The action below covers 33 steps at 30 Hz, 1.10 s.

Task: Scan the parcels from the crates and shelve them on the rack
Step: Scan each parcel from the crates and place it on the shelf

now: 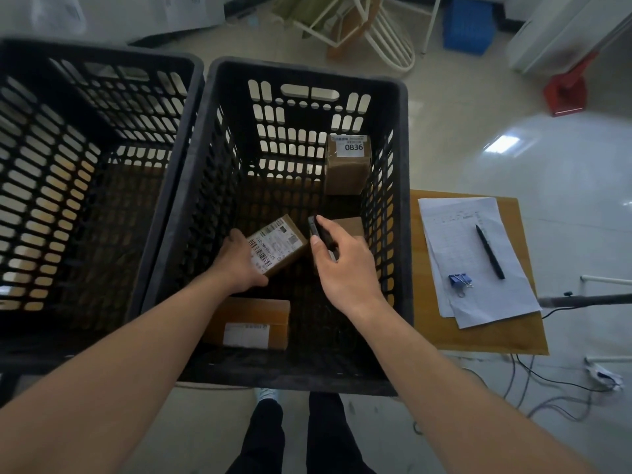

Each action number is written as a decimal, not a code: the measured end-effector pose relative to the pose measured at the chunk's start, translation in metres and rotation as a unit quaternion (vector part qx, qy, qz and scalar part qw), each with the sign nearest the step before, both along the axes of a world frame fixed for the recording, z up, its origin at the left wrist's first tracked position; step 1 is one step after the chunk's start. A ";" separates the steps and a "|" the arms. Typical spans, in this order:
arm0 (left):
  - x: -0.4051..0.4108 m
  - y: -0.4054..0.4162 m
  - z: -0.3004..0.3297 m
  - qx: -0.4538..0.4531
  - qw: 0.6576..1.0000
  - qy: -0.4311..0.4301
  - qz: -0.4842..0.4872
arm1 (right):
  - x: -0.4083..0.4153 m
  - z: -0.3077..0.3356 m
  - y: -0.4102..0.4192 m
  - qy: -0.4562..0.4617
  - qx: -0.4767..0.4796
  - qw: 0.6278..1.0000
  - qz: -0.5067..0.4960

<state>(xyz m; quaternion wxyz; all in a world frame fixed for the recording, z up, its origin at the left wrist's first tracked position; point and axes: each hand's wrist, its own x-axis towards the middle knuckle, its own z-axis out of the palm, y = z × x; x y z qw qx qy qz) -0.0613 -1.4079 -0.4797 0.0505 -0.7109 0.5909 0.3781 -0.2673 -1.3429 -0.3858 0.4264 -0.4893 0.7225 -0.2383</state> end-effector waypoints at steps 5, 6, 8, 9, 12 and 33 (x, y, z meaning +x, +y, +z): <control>-0.004 -0.005 0.021 -0.075 0.996 0.046 0.005 | 0.003 0.003 0.002 -0.003 -0.002 1.000 0.004; -0.004 -0.007 0.028 -0.090 0.994 0.062 0.007 | 0.004 0.006 0.002 -0.003 -0.005 1.000 0.005; -0.002 -0.011 0.042 -0.111 0.989 0.099 0.025 | 0.006 0.011 0.003 -0.004 -0.015 1.000 0.006; 0.000 -0.011 0.049 -0.115 0.985 0.120 0.036 | 0.007 0.014 0.003 -0.005 -0.021 1.000 0.005; 0.001 -0.008 0.067 -0.111 0.977 0.174 0.059 | 0.007 0.023 0.005 -0.012 -0.034 0.999 0.001; 0.013 -0.002 0.138 -0.139 0.920 0.349 0.112 | -0.011 0.080 0.022 -0.020 -0.095 0.995 0.023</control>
